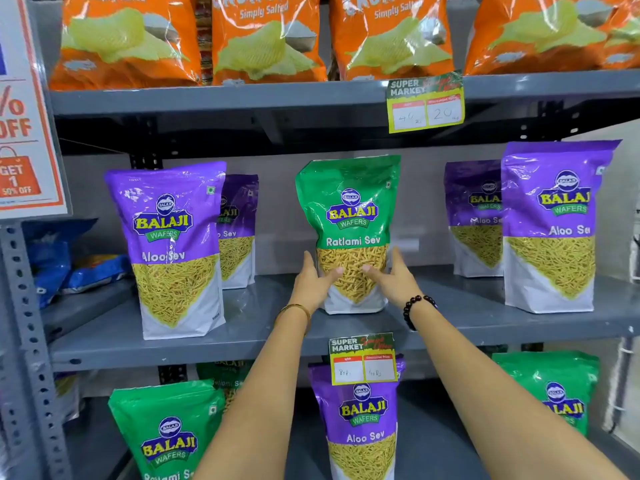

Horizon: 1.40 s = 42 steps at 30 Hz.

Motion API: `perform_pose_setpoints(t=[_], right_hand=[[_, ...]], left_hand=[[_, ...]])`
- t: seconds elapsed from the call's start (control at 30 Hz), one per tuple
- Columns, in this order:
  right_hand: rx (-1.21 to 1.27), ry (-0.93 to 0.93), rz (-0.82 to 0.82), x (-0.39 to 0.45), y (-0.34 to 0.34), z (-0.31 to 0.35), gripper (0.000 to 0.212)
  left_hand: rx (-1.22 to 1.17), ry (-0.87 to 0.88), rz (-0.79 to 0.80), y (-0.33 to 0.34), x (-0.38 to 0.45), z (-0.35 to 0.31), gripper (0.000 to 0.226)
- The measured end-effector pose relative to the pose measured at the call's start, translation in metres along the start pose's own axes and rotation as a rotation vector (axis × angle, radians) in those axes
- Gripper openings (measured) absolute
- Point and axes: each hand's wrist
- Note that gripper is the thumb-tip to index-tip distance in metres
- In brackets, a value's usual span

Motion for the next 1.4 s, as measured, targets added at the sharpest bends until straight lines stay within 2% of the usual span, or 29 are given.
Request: perform_pose_setpoints(t=[0.07,0.13,0.2,0.3,0.43,0.63,0.87,1.0,1.23,1.33,1.4], right_hand=[[0.074,-0.030,0.010,0.002,0.003,-0.001,0.058],[0.113,-0.028,-0.026,0.005,0.003,-0.003,0.050],[0.144,-0.022,-0.079,0.005,0.001,-0.003,0.055],[0.191,-0.040,-0.089,0.005,-0.003,-0.003,0.058],[0.239,-0.067,-0.032,0.001,-0.006,-0.001,0.069],[0.199,-0.142,-0.065,-0.016,-0.007,0.011,0.066],[0.206,-0.231,-0.067,-0.036,-0.023,0.033,0.071],[0.265,-0.248,-0.022,-0.055,-0.034,0.032,0.063],[0.276,-0.146,0.132,-0.107,-0.063,0.010,0.064],[0.304,-0.066,0.246,-0.134,-0.078,-0.006,0.074],[0.329,-0.011,0.296,-0.150,-0.087,-0.023,0.084]], left_hand=[[-0.010,0.034,-0.003,0.001,0.001,0.000,0.086],[-0.016,0.051,-0.015,0.001,0.005,0.005,0.074],[-0.004,0.067,-0.034,0.000,0.009,0.009,0.065],[0.014,0.095,-0.053,-0.005,0.025,0.021,0.081],[-0.001,0.142,-0.032,-0.008,0.010,0.010,0.059],[-0.117,0.244,-0.021,-0.007,-0.015,-0.004,0.042],[-0.217,0.400,-0.013,-0.005,-0.041,-0.027,0.054],[-0.244,0.434,0.019,0.005,-0.059,-0.032,0.056],[-0.282,0.429,0.012,0.047,-0.093,-0.011,0.068],[-0.282,0.403,0.046,0.073,-0.111,0.008,0.082],[-0.266,0.365,0.087,0.092,-0.121,0.026,0.081]])
Point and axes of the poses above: each hand's wrist, its own x-axis towards the middle knuckle, its own y-axis out of the palm, z = x × y, and after that the axes turned 14 degrees about z, right-handed
